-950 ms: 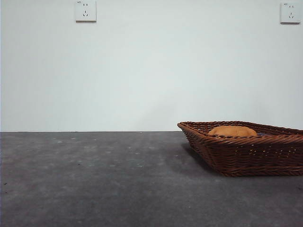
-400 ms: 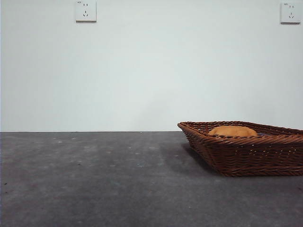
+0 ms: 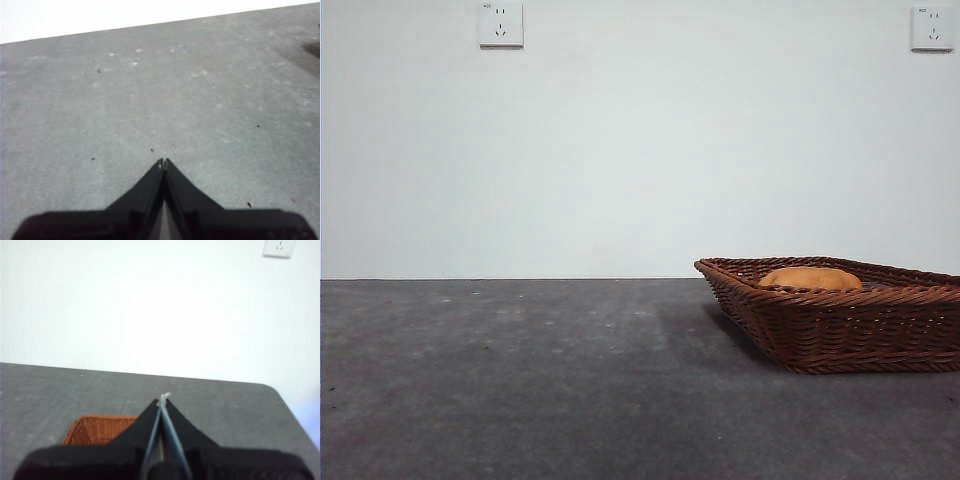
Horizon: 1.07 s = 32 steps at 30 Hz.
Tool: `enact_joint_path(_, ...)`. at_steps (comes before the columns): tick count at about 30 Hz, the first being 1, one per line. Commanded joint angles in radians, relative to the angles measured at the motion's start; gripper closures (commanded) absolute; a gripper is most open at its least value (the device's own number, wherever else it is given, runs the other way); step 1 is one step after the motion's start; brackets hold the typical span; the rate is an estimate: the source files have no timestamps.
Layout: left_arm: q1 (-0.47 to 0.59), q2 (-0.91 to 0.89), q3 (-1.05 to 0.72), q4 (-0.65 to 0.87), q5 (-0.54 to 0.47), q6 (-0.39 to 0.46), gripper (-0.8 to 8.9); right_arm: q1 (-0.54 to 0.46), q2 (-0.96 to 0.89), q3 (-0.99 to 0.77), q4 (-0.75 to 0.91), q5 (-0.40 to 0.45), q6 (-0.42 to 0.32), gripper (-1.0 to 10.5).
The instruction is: Help me put the vegetables on the table into the basket
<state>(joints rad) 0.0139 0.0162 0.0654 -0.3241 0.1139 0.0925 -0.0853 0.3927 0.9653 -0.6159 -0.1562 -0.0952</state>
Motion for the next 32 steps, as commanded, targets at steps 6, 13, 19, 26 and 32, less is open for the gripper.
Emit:
enact_joint_path(6,-0.001,0.0,-0.009,0.004,-0.003,-0.006,8.17,0.001,-0.204,-0.488,0.274,0.008,0.071,9.5)
enact_joint_path(13,-0.001,0.0,-0.009,0.004,-0.003,-0.006,8.17,0.013,-0.329,-0.75,0.34,0.008,0.101,9.5)
enact_joint_path(19,-0.001,0.0,-0.009,0.004,-0.003,-0.006,8.17,0.049,-0.385,-0.876,0.362,0.008,0.108,9.5)
enact_joint_path(26,0.0,0.0,-0.009,0.004,-0.003,-0.006,8.17,0.076,-0.385,-0.924,0.37,0.009,0.117,9.5)
enact_joint_path(32,0.0,0.0,-0.009,0.004,-0.003,-0.006,8.17,0.091,-0.385,-0.93,0.383,0.017,0.117,9.5)
